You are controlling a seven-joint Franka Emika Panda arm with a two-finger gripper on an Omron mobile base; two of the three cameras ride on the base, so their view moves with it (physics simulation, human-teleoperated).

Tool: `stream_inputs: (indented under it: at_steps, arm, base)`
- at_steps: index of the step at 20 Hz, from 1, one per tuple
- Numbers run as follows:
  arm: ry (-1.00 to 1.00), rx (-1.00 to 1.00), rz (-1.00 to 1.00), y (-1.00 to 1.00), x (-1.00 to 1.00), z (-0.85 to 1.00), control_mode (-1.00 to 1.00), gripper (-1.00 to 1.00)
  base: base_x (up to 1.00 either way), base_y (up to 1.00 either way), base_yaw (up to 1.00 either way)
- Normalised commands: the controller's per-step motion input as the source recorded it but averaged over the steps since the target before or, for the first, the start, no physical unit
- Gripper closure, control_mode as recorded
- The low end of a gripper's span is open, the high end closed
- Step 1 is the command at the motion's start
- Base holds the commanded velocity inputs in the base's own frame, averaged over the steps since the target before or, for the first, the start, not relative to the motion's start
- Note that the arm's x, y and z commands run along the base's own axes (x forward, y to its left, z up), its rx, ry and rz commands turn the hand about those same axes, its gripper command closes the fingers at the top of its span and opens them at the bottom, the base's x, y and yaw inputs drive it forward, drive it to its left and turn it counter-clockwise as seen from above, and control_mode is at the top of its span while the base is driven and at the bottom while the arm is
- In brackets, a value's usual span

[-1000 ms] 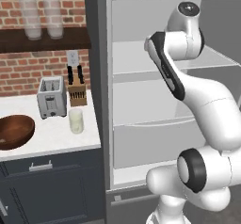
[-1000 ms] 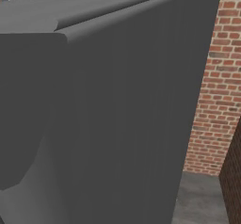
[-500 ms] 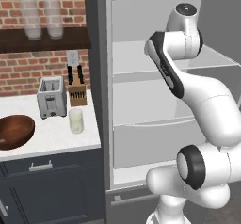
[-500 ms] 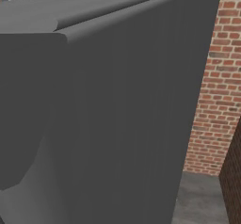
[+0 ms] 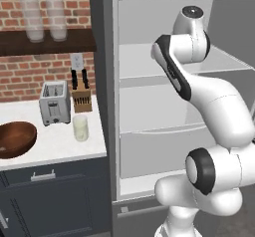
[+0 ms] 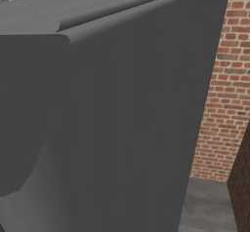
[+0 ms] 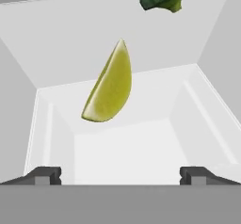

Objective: Grab a lemon wedge from the fridge and one ice cube from the ice bowl, and put them in the glass of lemonade.

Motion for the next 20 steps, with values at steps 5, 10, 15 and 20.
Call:
stream_inputs:
  at_steps: [5,10,15,20]
  arm:
    - [0.09,0.0,-0.02,0.0,0.49,0.0,-1.0,-1.0]
    - [0.1,0.0,-0.02,0.0,0.27,0.0,-1.0,-1.0]
    - [0.06,0.0,-0.03,0.0,0.26,0.0,-1.0,-1.0]
    - [0.0,0.0,-0.03,0.0,0.32,-0.13,-1.0,-1.0]
  base:
    - [0.0,0.0,0.0]
    - [0.0,0.0,0.0]
    - [0.0,0.0,0.0]
    - [0.0,0.0,0.0]
